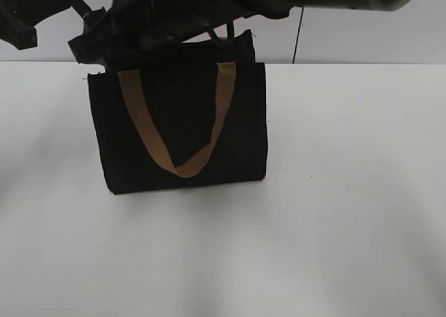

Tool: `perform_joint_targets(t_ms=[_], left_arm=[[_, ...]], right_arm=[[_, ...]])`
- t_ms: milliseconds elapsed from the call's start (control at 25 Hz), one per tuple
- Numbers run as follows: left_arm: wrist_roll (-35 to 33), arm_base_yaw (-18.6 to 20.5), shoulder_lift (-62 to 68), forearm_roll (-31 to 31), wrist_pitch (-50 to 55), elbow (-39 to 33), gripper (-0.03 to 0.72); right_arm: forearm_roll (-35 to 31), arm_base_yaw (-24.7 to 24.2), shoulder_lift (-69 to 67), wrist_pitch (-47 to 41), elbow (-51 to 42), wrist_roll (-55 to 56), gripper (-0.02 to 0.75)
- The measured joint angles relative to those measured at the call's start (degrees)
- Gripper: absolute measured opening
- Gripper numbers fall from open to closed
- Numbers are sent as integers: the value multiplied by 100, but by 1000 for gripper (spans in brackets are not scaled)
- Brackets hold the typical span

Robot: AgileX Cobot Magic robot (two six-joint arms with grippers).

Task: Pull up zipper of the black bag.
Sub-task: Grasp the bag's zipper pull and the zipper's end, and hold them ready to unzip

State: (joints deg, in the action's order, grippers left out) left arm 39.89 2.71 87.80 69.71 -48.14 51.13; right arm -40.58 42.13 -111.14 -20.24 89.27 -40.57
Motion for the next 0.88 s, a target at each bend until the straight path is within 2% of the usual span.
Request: perform_joint_targets(t_ms=[880], left_arm=[[0,0,0,-6,6,0,25]], right_arm=[[-102,21,-536,627,224,16,342]])
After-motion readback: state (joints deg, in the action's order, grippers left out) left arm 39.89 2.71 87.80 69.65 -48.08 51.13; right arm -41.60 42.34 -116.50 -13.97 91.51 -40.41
